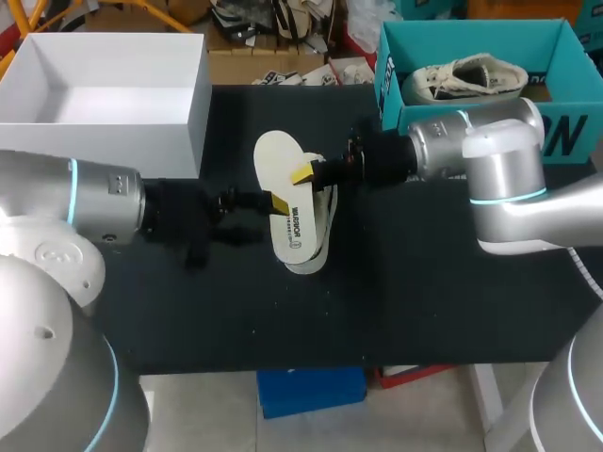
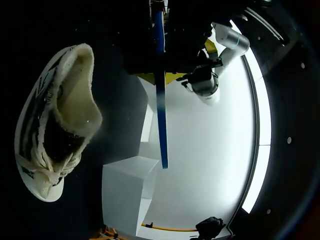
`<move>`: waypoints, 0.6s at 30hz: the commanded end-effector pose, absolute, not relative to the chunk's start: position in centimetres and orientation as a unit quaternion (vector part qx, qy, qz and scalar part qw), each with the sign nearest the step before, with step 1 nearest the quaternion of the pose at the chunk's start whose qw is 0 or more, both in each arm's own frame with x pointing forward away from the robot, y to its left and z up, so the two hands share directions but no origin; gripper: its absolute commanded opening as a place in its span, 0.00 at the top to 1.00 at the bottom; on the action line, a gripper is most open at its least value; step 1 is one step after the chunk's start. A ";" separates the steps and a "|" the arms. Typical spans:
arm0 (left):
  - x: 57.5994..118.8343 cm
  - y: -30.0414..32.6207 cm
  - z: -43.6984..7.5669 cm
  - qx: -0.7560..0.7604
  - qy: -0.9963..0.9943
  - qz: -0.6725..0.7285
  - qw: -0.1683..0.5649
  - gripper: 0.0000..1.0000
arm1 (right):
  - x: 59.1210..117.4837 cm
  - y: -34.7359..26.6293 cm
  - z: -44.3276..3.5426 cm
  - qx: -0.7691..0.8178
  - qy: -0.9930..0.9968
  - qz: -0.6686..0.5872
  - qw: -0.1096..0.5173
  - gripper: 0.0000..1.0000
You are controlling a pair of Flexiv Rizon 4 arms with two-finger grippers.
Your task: Take the shoe out of the shoebox, open the shoe tongue, remove and reinsert the insole, then place the shoe into the shoebox
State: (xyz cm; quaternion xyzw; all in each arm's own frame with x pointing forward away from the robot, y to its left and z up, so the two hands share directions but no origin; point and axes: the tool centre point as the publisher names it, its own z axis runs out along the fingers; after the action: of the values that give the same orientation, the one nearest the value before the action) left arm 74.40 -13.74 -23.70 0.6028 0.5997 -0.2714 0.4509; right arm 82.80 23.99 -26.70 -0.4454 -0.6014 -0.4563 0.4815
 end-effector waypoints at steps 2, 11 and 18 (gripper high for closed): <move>73.7 -12.8 -22.1 0.737 0.656 -0.011 0.164 0.00 | 82.8 24.0 -26.7 -0.446 -0.602 -0.455 0.481 1.00; 73.4 -13.5 -21.8 0.748 0.646 0.128 0.084 0.00 | 82.8 24.0 -26.7 -0.446 -0.602 -0.455 0.481 1.00; 73.4 -13.5 -21.8 0.748 0.646 0.128 0.084 0.00 | 82.8 24.0 -26.7 -0.446 -0.602 -0.455 0.481 1.00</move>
State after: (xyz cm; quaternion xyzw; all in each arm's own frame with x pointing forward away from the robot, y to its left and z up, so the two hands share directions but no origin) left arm 73.08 -13.01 -22.16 0.7169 0.6050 -0.1386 0.3176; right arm 82.81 24.00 -26.72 -0.4454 -0.6013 -0.4563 0.4816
